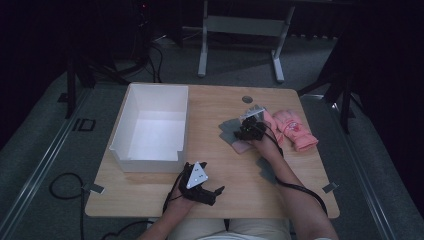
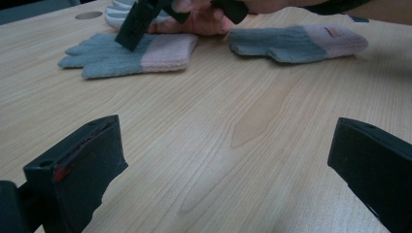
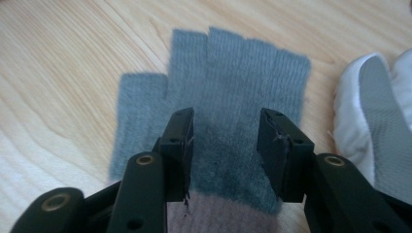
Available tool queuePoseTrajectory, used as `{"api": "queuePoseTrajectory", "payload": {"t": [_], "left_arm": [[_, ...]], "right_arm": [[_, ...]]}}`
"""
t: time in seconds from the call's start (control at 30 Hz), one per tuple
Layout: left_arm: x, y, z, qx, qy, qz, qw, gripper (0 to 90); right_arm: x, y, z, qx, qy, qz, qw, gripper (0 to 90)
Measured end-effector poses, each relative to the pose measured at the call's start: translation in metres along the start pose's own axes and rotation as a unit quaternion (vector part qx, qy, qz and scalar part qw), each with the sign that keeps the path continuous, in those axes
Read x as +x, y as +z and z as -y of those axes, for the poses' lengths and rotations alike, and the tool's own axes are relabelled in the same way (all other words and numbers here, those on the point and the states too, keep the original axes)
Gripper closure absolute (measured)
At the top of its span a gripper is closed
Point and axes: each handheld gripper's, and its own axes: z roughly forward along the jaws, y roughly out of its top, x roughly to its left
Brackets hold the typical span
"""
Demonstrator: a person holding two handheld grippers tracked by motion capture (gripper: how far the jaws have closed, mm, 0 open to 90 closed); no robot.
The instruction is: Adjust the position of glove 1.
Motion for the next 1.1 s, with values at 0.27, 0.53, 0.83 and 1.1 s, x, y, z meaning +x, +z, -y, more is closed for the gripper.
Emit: {"api": "queuePoseTrajectory", "payload": {"t": [0.27, 0.53, 0.83, 1.1], "left_arm": [[0.0, 0.0, 0.0, 0.001, 0.0, -0.001, 1.0, 0.0], [-0.001, 0.0, 0.0, 0.001, 0.003, -0.005, 1.0, 0.0], [-0.002, 0.0, 0.0, 0.003, 0.005, -0.008, 1.0, 0.0], [-0.002, 0.0, 0.0, 0.003, 0.012, -0.008, 0.9999, 0.0]], "right_arm": [[0.008, 0.004, -0.008, 0.033, 0.023, 0.006, 0.9992, 81.7], [0.028, -0.037, -0.013, -0.014, 0.094, -0.001, 0.9955, 85.1], [0.078, -0.108, -0.009, -0.109, 0.16, -0.005, 0.9811, 85.1], [0.111, -0.122, 0.014, -0.102, 0.184, 0.022, 0.9774, 85.1]]}}
